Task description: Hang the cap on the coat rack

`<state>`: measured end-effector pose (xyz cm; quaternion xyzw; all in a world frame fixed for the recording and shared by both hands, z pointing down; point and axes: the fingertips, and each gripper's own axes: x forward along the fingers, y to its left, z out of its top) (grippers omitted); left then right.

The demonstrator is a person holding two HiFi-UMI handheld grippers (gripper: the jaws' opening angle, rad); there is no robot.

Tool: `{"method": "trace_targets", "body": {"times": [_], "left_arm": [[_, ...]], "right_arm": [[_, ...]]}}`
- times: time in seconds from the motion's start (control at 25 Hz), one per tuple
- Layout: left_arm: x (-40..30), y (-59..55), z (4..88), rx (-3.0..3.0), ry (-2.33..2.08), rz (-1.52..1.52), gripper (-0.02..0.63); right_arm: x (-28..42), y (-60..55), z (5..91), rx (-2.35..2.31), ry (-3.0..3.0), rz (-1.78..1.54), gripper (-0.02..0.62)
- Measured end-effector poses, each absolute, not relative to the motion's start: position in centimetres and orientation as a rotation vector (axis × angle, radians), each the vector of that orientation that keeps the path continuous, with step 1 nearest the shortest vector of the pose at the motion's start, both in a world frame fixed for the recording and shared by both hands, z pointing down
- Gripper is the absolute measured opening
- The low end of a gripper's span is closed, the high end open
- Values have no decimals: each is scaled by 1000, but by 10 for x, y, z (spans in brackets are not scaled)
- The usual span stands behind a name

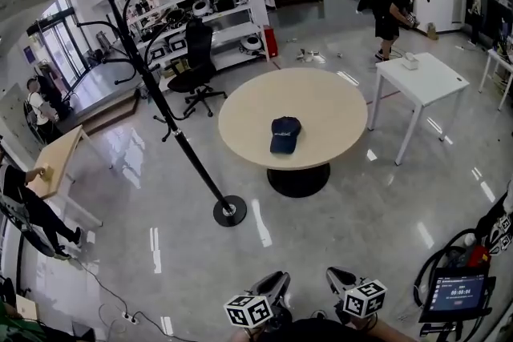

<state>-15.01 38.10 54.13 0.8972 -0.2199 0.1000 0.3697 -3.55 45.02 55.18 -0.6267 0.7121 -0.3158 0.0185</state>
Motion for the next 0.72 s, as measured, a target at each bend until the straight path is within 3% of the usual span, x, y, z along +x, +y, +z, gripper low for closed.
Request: {"method": "trace_targets", "body": {"times": [0.72], "left_arm": [[-182,178,550,2285,-549,202,97]], "right_arm": [[-67,258,558,-2000,2218,-997,5]]}}
